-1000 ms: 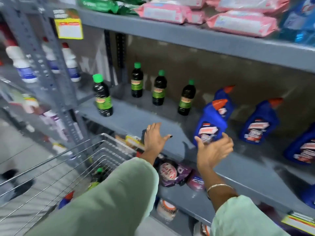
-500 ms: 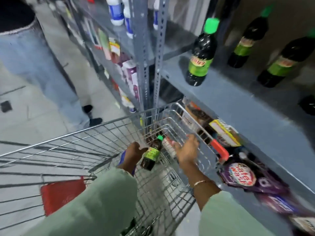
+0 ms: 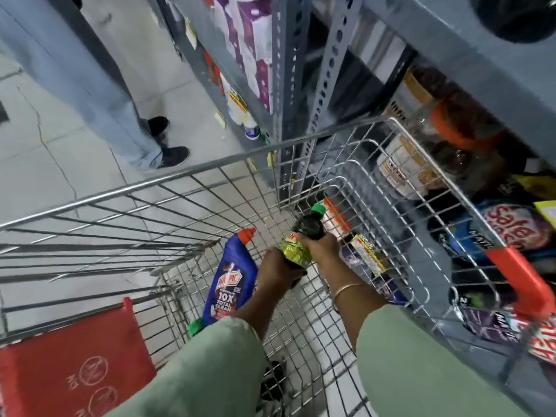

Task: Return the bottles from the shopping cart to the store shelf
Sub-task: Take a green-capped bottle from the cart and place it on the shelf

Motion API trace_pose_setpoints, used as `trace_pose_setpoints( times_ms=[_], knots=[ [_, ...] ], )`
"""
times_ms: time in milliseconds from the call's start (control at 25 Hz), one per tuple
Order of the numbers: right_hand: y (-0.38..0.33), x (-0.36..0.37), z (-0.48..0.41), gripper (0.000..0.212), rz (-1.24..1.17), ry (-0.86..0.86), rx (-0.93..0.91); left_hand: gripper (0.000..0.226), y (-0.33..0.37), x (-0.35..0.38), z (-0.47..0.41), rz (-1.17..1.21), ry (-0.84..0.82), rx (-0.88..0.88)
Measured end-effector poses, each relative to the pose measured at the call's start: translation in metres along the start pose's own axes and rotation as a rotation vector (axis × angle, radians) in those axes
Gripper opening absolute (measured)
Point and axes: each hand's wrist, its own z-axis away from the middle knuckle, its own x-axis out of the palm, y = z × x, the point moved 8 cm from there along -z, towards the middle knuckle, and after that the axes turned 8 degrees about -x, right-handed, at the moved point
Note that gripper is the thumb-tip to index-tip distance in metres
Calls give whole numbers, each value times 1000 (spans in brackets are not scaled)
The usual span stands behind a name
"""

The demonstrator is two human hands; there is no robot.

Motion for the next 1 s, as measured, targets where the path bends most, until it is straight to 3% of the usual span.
trace_pose_setpoints(
  times_ms=[160,240,360,480,640,800,1000],
  knots=[
    [-24,-14,17,87,-63,-5,-96,47,5,-9,24,104,95,2],
    [-71,-33,43,75,-29,-8,-191,54,26,-17,37,194,109,45],
    [-141,-79,94,62,-96,60,-341,46,86,-52,91,357,117,202],
    [-202,-121,137,73,-127,128,-510,32,139,-81,135,486,115,349],
    [-275,-199,221,63,-60,292,-703,24,210,-111,211,503,223,511],
    [-302,-273,261,60,-101,435,-773,40,271,-103,257,531,198,617],
    [-287,-320,260,61,-225,497,-727,46,293,-89,279,414,194,681]
  ],
)
